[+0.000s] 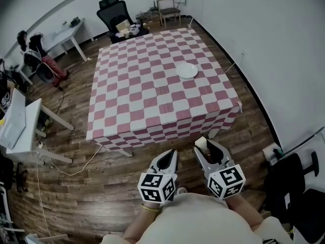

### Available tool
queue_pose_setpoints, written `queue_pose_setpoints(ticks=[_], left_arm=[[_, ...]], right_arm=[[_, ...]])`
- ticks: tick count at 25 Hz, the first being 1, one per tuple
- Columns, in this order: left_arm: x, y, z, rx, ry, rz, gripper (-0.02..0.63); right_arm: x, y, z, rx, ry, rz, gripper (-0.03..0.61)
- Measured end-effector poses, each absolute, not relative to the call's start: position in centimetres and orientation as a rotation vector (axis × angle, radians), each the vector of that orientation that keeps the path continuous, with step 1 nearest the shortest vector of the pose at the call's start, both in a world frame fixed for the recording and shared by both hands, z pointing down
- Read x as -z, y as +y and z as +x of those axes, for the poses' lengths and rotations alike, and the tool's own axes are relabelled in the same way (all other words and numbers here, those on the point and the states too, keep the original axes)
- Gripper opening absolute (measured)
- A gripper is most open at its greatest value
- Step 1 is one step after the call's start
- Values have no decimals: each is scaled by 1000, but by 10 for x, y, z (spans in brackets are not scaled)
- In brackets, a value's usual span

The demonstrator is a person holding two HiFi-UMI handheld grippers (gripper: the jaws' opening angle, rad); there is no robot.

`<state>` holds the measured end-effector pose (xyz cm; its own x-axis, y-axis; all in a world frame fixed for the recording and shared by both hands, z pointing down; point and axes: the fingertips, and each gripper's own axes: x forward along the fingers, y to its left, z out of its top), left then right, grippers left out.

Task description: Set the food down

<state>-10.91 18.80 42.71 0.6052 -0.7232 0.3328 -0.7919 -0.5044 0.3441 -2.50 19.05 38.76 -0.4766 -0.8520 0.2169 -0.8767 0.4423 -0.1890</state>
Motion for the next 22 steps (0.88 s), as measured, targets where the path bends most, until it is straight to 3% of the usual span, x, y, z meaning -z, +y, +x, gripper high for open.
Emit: queue_pose_setpoints(ticks=[22], left_arm=[[-439, 131, -135, -196, -1211, 2332, 3]], right_arm=[[-398, 130, -51, -449, -2587, 1496, 170]])
